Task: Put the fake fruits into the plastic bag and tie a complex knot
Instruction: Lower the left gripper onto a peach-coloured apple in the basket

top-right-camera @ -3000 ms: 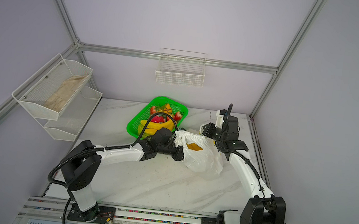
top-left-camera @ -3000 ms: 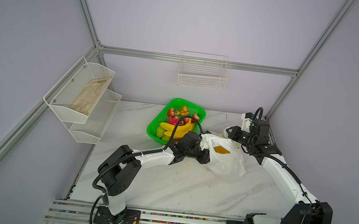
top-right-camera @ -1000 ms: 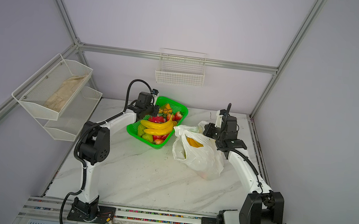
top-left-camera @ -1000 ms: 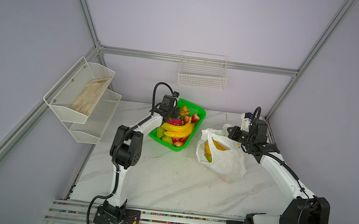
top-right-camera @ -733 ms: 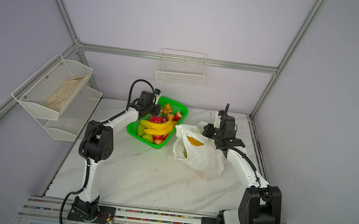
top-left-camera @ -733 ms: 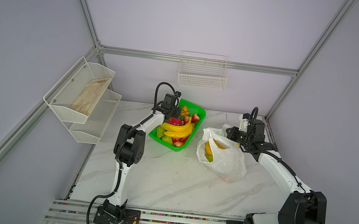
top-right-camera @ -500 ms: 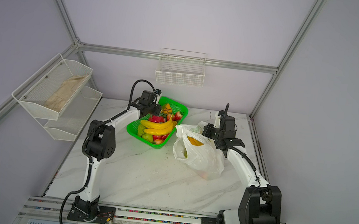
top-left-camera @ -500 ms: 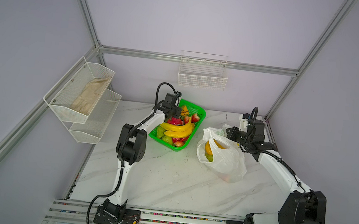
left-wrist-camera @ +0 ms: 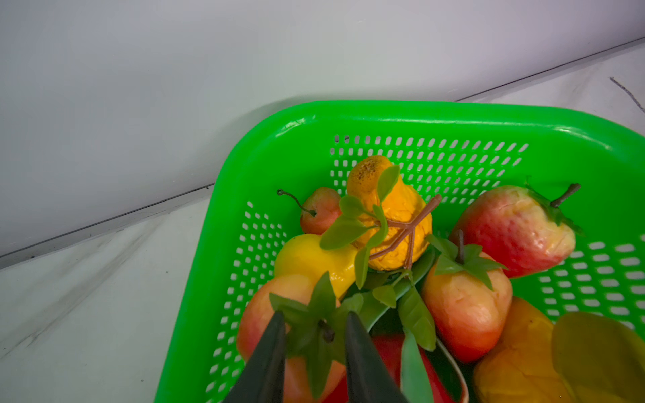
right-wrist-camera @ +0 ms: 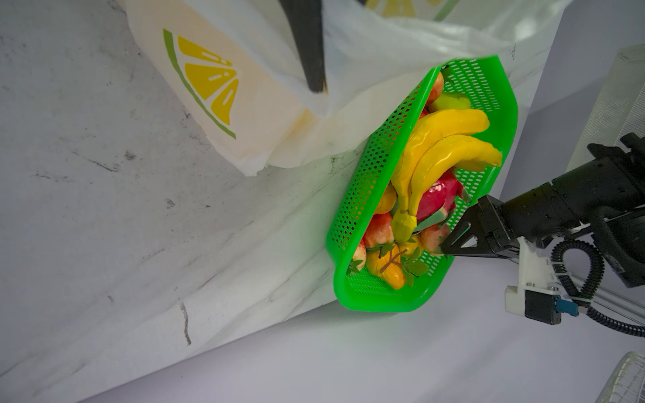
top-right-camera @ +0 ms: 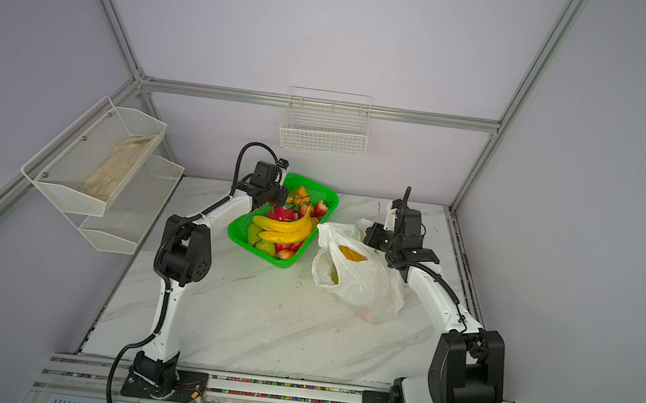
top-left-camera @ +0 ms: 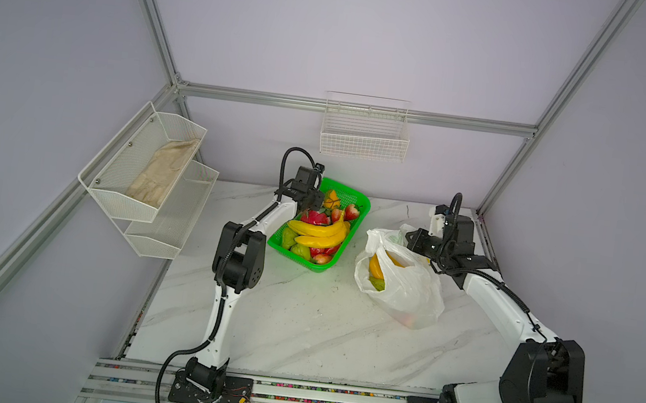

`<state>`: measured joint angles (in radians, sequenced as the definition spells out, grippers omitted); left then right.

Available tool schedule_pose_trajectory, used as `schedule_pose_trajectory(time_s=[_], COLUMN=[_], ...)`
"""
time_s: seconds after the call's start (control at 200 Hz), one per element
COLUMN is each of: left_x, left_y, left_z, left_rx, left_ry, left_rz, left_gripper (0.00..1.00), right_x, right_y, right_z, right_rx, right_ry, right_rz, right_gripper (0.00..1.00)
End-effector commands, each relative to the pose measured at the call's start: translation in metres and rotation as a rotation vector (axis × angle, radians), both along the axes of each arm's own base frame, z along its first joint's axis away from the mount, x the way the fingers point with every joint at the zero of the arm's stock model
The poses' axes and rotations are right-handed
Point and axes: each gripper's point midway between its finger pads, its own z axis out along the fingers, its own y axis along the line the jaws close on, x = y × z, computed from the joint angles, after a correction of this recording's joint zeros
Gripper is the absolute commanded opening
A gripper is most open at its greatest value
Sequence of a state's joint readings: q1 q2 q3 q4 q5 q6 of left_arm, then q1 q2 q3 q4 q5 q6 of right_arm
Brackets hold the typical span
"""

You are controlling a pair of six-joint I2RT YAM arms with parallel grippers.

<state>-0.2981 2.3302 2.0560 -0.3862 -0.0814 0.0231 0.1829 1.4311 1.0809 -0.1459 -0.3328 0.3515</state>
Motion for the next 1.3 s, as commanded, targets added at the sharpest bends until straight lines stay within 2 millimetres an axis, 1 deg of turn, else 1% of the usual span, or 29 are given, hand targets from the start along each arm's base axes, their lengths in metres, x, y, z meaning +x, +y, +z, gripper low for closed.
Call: schedule_pose_trajectory(time_s=[0.0,0.055,0.155,0.32,0.405,0.445,0.64,0.705,0.88,0.95,0.985,1.09,1.105,1.15,1.17,1.235,1.24,1.295], left_x=[0.016,0.016,0.016,0.015,0.013,0.012,-0.001,-0.008,-0.026,-0.037,-0.044,-0.073,-0.079,-0.097,-0.105,-0.135,-0.137,-0.165], left_y=[0.003,0.003,0.004,0.004,0.004,0.004,0.006,0.006,0.007,0.008,0.01,0.012,0.01,0.004,0.002,-0.002,-0.002,-0.007], left_z=[0.038,0.037,0.036,0.044,0.054,0.059,0.095,0.1,0.125,0.135,0.144,0.163,0.169,0.175,0.181,0.192,0.195,0.199], left_rx=[-0.003,0.002,0.011,0.009,0.004,0.002,-0.042,-0.065,-0.122,-0.147,-0.163,-0.255,-0.275,-0.319,-0.345,-0.428,-0.432,-0.51], left_ry=[-0.09,-0.09,-0.089,-0.102,-0.116,-0.123,-0.203,-0.216,-0.265,-0.282,-0.299,-0.327,-0.336,-0.341,-0.348,-0.343,-0.35,-0.344], left_rz=[-0.006,-0.009,-0.008,-0.012,-0.013,-0.014,-0.014,-0.016,-0.022,-0.021,-0.021,-0.025,-0.037,-0.087,-0.098,-0.122,-0.124,-0.131], left_gripper=[0.23,0.19,0.14,0.06,0.0,0.0,0.0,0.0,0.0,0.0,0.0,0.0,0.0,0.0,0.0,0.0,0.0,0.0], right_x=[0.004,0.004,0.004,0.005,0.006,0.005,0.004,0.004,0.003,0.003,0.003,0.003,0.003,0.003,0.002,0.003,0.003,0.003], right_y=[-0.001,-0.001,-0.001,-0.001,-0.001,0.0,0.0,0.001,0.001,0.0,-0.001,0.002,0.002,0.003,0.003,0.004,0.004,0.005], right_z=[0.002,0.001,-0.001,-0.005,-0.004,-0.004,-0.005,-0.006,-0.004,-0.002,-0.001,0.002,0.002,0.003,0.002,0.004,0.004,0.005], right_rx=[-0.004,-0.004,-0.007,-0.009,-0.007,-0.009,-0.005,-0.005,-0.005,-0.004,-0.006,0.01,0.011,0.018,0.02,0.025,0.024,0.026], right_ry=[-0.016,-0.013,-0.011,-0.001,-0.002,0.0,0.003,0.004,-0.002,-0.007,-0.009,-0.019,-0.018,-0.022,-0.02,-0.023,-0.024,-0.027], right_rz=[-0.002,-0.001,0.0,0.0,0.002,0.004,0.01,0.012,0.013,0.011,0.006,0.013,0.015,0.018,0.019,0.022,0.023,0.028], right_gripper=[0.0,0.0,0.0,0.0,0.0,0.0,0.0,0.0,0.0,0.0,0.0,0.0,0.0,0.0,0.0,0.0,0.0,0.0])
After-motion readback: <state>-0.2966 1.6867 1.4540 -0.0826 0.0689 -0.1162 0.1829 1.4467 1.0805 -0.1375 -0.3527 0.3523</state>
